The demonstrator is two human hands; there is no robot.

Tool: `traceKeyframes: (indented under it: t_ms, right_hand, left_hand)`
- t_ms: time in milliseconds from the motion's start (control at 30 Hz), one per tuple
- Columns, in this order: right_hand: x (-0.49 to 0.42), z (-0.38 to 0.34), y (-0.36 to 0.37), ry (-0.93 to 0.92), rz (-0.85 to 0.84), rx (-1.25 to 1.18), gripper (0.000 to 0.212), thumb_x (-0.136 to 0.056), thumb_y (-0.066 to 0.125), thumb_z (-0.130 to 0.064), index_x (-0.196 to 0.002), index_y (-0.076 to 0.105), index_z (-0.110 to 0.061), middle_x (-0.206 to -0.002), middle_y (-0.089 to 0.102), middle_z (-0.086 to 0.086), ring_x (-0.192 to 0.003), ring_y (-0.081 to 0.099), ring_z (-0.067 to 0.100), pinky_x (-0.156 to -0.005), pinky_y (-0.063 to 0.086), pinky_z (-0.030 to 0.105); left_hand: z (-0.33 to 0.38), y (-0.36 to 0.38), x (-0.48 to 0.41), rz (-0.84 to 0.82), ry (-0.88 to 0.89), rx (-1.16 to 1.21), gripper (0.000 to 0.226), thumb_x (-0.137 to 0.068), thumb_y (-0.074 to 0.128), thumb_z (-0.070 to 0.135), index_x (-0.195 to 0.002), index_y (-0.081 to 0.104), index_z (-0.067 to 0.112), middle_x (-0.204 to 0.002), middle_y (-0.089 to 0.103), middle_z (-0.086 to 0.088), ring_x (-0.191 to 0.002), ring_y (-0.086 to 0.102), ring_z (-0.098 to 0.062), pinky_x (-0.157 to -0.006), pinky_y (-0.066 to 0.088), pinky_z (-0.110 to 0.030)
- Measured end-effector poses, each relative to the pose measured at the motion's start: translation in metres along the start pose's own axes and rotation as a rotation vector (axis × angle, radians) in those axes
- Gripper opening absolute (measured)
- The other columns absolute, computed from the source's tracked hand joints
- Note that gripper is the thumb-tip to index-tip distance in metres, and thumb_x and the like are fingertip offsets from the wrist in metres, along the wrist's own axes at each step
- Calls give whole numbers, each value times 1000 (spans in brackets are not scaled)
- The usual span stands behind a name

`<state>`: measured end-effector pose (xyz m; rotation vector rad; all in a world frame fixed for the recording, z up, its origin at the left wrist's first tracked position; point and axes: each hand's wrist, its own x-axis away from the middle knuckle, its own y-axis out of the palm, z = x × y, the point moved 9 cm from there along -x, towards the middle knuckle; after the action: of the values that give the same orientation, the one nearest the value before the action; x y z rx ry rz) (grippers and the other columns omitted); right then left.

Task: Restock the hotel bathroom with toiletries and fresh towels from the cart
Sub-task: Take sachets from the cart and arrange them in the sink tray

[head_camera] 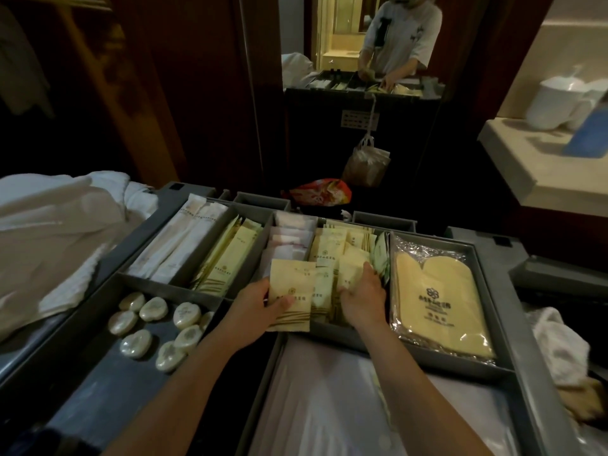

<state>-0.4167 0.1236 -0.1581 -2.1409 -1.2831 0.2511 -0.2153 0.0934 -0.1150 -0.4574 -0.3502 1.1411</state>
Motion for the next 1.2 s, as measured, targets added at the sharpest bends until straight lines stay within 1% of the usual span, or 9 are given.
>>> traceKeyframes:
  t_ms: [267,400,567,733,800,900,1033,1133,1200]
  right_hand:
    - [0,-2,-8,-26,83,-124,84,-69,72,-4,-140,30,-21,-122,56,8,-117,50,30,-97,47,46]
    - [5,-5,-15,-39,103,-255,46,-77,71,-4,-118,51,-12,-110,60,2,-101,56,16,-88,51,31]
    - [13,-15,-27,-128,155,-327,12,-88,62,-19,-89,57,-8,-89,61,10,-84,59,28,-69,49,32]
    - [25,-29,-36,-261,188,-417,29,-84,60,-38,-109,57,-24,-110,64,-2,-105,60,17,-88,52,47]
    - [29,-32,-38,-300,211,-399,49,-82,54,-49,-122,53,-22,-120,61,-1,-114,56,18,-93,49,48]
    - [41,-48,-52,-389,297,-347,49,-87,48,-49,-124,52,-18,-126,54,1,-121,48,20,-100,43,46]
    - [51,-70,-70,-472,280,-492,4,-95,52,-26,-94,50,-29,-88,58,-7,-82,58,4,-73,50,30]
    - [60,-92,-77,-518,196,-553,11,-95,50,-16,-93,49,-27,-83,60,-9,-72,59,0,-62,48,15]
    - [65,-104,-77,-540,153,-557,7,-95,50,-15,-94,50,-22,-78,60,-8,-64,57,-1,-55,46,14]
  left_hand:
    - [1,-2,-3,18,8,9,24,-89,60,16,-113,61,12,-103,67,2,-93,63,-8,-77,50,-17]
    - [-1,-2,-2,12,0,16,27,-89,60,17,-115,61,11,-106,69,-1,-96,64,-11,-85,53,-29]
    - [2,-2,-1,8,1,6,27,-90,59,16,-117,61,10,-107,68,-2,-97,64,-13,-84,52,-25]
    - [3,-2,-1,12,-14,2,28,-90,59,17,-117,61,10,-107,68,-2,-97,64,-14,-84,52,-27]
    - [2,-2,0,9,-22,2,28,-90,59,17,-116,61,10,-107,68,-3,-96,64,-14,-83,52,-27]
    - [2,-1,0,0,-33,16,26,-90,59,18,-115,61,11,-104,68,-1,-93,63,-11,-77,51,-18]
    - [2,-5,1,40,-71,123,19,-91,57,15,-109,61,12,-91,66,7,-81,60,1,-61,49,-8]
    - [5,-11,5,76,-108,250,13,-91,56,12,-103,60,14,-90,67,8,-84,65,-6,-63,52,-13]
    - [7,-18,9,107,-125,333,12,-91,56,11,-100,62,15,-97,70,-2,-92,67,-20,-75,57,-29]
